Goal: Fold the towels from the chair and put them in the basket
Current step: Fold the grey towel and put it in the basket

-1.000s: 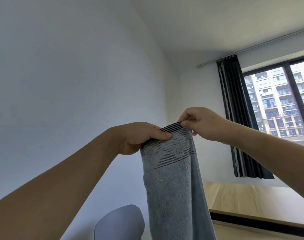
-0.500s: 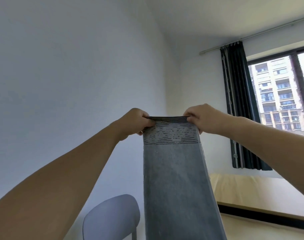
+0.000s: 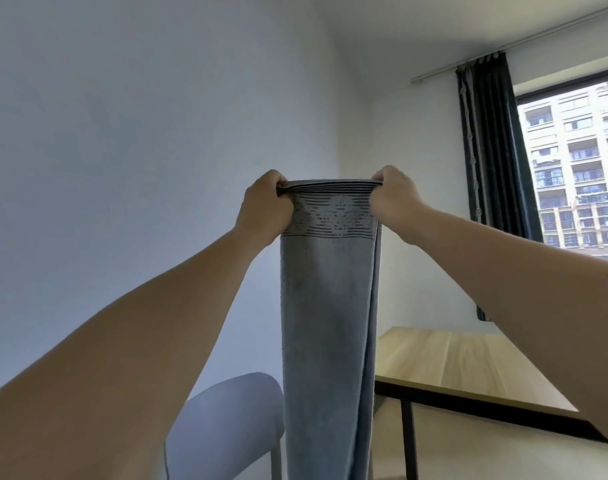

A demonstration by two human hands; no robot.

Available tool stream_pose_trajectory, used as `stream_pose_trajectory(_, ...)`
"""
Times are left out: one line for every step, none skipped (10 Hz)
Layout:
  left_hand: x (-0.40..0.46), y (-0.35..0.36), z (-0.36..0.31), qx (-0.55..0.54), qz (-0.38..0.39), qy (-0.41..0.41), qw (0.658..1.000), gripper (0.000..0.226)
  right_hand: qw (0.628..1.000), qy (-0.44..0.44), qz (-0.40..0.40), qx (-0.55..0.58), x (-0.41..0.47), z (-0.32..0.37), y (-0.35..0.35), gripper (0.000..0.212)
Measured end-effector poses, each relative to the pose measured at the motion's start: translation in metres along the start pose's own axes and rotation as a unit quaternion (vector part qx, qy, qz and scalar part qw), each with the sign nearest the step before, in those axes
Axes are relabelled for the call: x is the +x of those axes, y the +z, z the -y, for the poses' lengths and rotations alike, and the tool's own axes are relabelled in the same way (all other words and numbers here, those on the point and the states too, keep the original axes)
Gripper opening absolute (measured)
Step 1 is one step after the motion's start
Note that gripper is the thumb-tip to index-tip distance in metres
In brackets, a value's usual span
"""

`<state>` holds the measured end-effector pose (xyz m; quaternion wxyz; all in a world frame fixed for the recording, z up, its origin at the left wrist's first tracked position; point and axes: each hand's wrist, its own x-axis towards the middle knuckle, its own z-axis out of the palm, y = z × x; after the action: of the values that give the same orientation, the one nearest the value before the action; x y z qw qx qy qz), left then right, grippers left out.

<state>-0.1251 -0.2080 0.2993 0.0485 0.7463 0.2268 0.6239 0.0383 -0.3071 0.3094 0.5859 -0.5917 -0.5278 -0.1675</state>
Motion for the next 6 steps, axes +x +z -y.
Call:
stream_pose_trajectory(-0.015,-0.014,-0.007,-0.1,0.049,-0.064,0.992,0.008,0.989,0.088,0.066,0.103,-0.017,0.009,-0.009,0.034)
stream_pose_trajectory(-0.047,-0.023,-0.016,-0.148,0.1,-0.141,0.974,0.011,0.967,0.168,0.104,0.158,-0.049,0.005,-0.014,0.014)
stream_pose_trajectory(-0.088,-0.025,-0.021,-0.191,0.143,-0.234,0.942,0.013,0.952,0.223,0.125,0.167,-0.1,-0.011,-0.011,0.022)
stream_pose_trajectory(-0.143,-0.016,-0.007,-0.226,0.207,-0.361,0.881,0.017,0.944,0.255,0.198,0.07,-0.143,-0.045,0.003,0.04)
stream_pose_trajectory(-0.231,0.017,0.029,-0.208,0.244,-0.473,0.82,0.011,0.89,0.308,0.334,-0.043,-0.208,-0.094,0.022,0.024)
stream_pose_trajectory(-0.317,0.04,0.057,-0.15,0.344,-0.545,0.749,0.014,0.812,0.388,0.422,-0.109,-0.29,-0.143,0.045,0.02)
